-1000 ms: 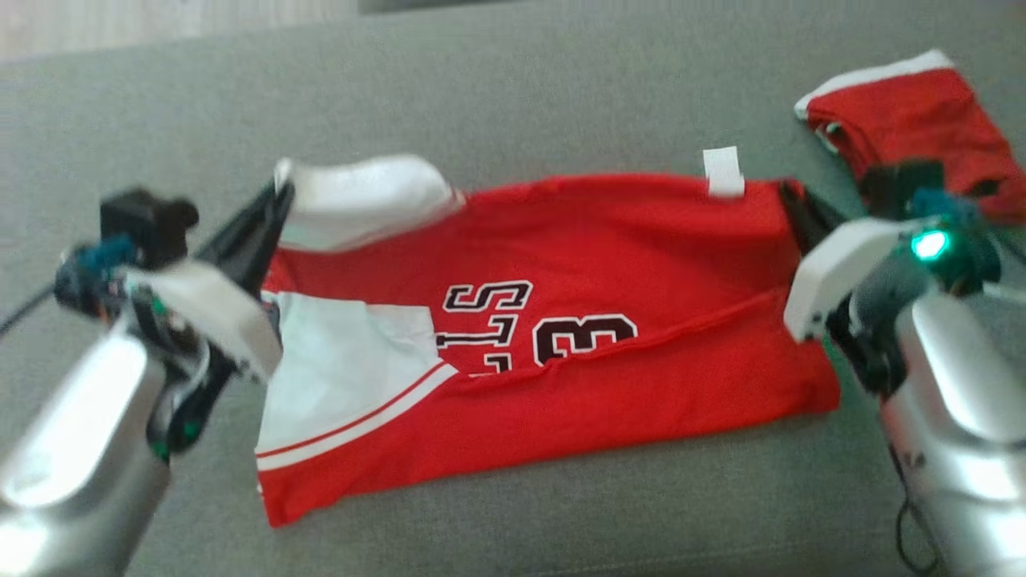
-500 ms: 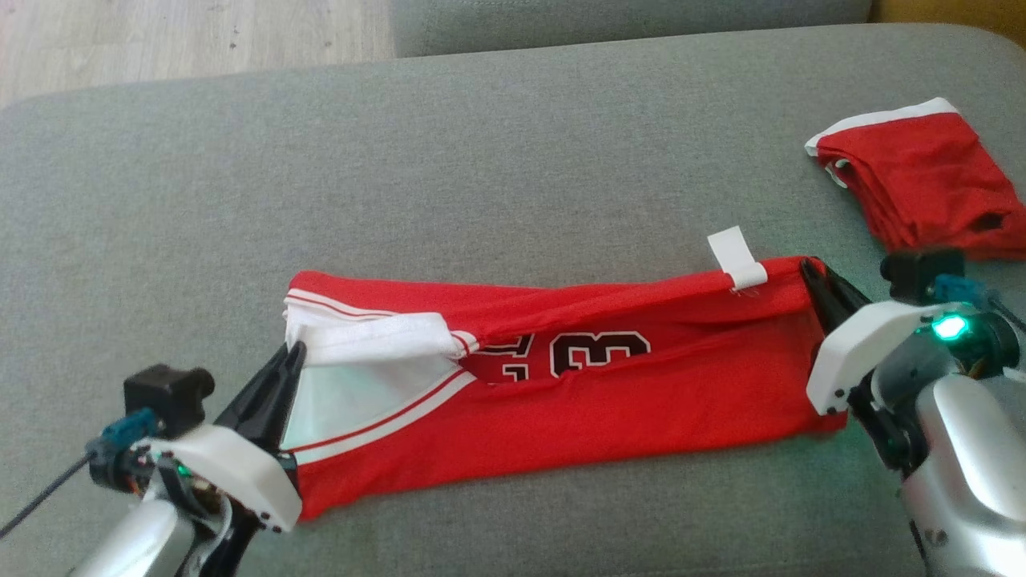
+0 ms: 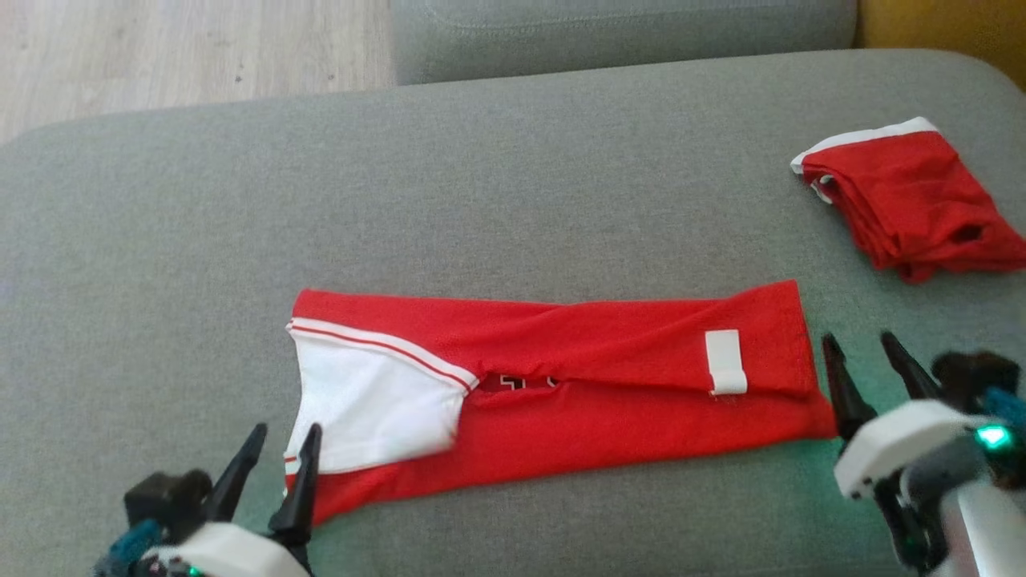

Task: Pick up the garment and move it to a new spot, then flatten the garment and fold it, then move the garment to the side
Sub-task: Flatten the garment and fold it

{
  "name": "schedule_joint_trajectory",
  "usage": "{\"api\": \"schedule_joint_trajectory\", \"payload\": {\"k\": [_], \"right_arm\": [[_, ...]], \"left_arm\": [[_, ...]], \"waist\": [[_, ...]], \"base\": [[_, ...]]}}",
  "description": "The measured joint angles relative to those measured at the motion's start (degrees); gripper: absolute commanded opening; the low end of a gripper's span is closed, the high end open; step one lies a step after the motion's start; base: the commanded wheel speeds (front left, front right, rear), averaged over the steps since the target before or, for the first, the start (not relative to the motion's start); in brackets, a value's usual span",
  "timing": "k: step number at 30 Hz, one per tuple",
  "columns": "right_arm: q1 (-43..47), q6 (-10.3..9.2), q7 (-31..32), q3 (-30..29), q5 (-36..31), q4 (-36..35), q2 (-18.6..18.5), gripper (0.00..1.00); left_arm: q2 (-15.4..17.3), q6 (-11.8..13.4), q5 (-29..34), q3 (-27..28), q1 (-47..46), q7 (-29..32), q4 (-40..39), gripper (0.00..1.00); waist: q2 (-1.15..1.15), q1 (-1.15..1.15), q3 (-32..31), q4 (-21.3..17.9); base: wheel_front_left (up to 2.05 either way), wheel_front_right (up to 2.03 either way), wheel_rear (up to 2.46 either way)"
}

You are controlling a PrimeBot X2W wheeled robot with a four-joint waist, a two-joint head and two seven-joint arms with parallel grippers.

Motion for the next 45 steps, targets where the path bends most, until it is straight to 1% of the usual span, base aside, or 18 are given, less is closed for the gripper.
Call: {"api": "schedule_joint_trajectory", "payload": {"k": [2,3,6,9,12,15,17,22,23,28,29,30,31,32,33,34,40,45], "right_arm": [[2.27,0.00,-0.37,-2.56,-0.15,-1.14,1.22,1.00],[3.85,0.00,-0.37,-4.59,-1.16,-2.25,2.12,1.00],[4.49,0.00,-0.40,-6.99,-1.79,-3.78,3.24,1.00],[4.48,0.00,-0.32,-8.14,-2.23,-4.60,4.01,1.00],[4.32,0.00,1.53,-7.92,-2.44,-4.01,5.13,1.00],[3.30,0.00,2.75,-7.44,-2.45,-0.97,5.53,1.00],[2.27,0.00,3.23,-7.34,-3.05,1.74,5.58,1.00],[-0.28,0.00,4.55,-8.56,-4.04,10.11,5.42,1.00],[-0.28,0.00,4.55,-8.56,-4.04,10.11,5.42,1.00],[-1.15,0.00,4.99,-9.43,-4.53,15.59,5.30,1.00],[-1.44,0.00,5.00,-9.61,-4.52,16.16,5.28,0.67],[-1.85,0.00,5.01,-9.64,-4.52,16.77,5.28,0.44],[-2.37,0.00,5.20,-9.64,-4.43,17.36,5.30,0.30],[-2.83,0.00,5.26,-9.61,-4.06,17.91,5.31,0.24],[-3.30,0.00,5.26,-9.55,-3.74,18.44,5.34,0.05],[-3.59,0.00,5.25,-9.38,-3.48,18.75,5.35,0.00],[-4.69,0.00,4.91,-9.01,-3.21,18.85,4.74,0.00],[-4.30,0.00,4.99,-11.27,-2.42,14.58,0.59,0.00]], "left_arm": [[-0.15,1.24,-0.16,0.62,1.57,-1.74,-0.63,1.00],[-0.32,2.55,-0.15,1.23,2.63,-3.43,-1.32,1.00],[-0.96,4.54,-0.10,2.52,3.62,-5.48,-2.23,1.00],[-1.67,6.19,0.35,3.16,4.33,-6.76,-2.83,1.00],[-2.32,7.51,0.37,3.96,5.00,-7.49,-3.53,1.00],[-2.72,8.42,0.82,4.11,5.55,-7.93,-3.67,1.00],[-3.11,8.49,0.83,4.17,5.58,-8.10,-4.01,1.00],[-3.12,9.46,0.99,4.24,6.27,-8.11,-5.25,1.00],[-3.12,9.46,0.99,4.24,6.27,-8.11,-5.25,1.00],[-3.11,10.10,1.33,4.24,7.27,-8.10,-5.87,1.00],[-3.10,10.26,1.33,4.24,7.48,-8.10,-6.00,1.00],[-3.10,10.29,1.33,4.23,7.65,-8.10,-6.08,1.00],[-3.10,10.46,1.33,4.22,7.69,-8.10,-6.11,1.00],[-3.10,10.51,1.33,4.22,7.68,-8.10,-6.16,1.00],[-3.10,10.51,1.34,4.20,7.68,-8.10,-6.20,1.00],[-3.11,10.54,1.34,4.17,7.68,-8.10,-6.28,1.00],[-3.10,11.01,1.89,3.80,7.67,-8.08,-6.99,1.00],[-3.23,11.01,1.90,2.48,7.66,-7.73,-7.19,1.00]], "waist": [[0.00,0.00,-0.52,0.06],[0.00,0.00,-1.04,0.12],[0.00,0.00,-1.71,0.52],[0.00,0.00,-2.26,1.18],[0.00,0.00,-2.63,1.98],[0.00,0.00,-2.83,3.01],[0.00,0.01,-2.88,3.77],[0.00,0.01,-2.80,5.98],[0.00,0.01,-2.80,5.98],[0.00,0.01,-2.67,8.04],[0.00,0.00,-2.70,8.26],[0.00,0.00,-2.74,8.39],[0.00,0.00,-2.81,8.47],[0.00,0.00,-2.87,8.49],[0.00,0.00,-2.93,8.43],[0.00,0.01,-3.00,8.30],[0.00,0.01,-3.73,6.43],[0.00,0.01,-4.55,4.59]], "base": [[0.00,0.00,0.00],[0.00,0.00,0.00],[0.00,0.00,0.00],[0.00,0.00,0.00],[0.00,0.00,0.00],[0.00,0.00,0.00],[0.00,0.00,0.00],[0.00,0.00,0.00],[0.00,0.00,0.00],[0.00,0.00,0.00],[0.00,0.00,0.00],[0.00,0.00,0.00],[0.00,0.00,0.00],[0.00,0.00,0.00],[0.00,0.00,0.00],[0.00,0.00,0.00],[0.00,0.00,0.00],[0.00,0.00,0.00]]}}
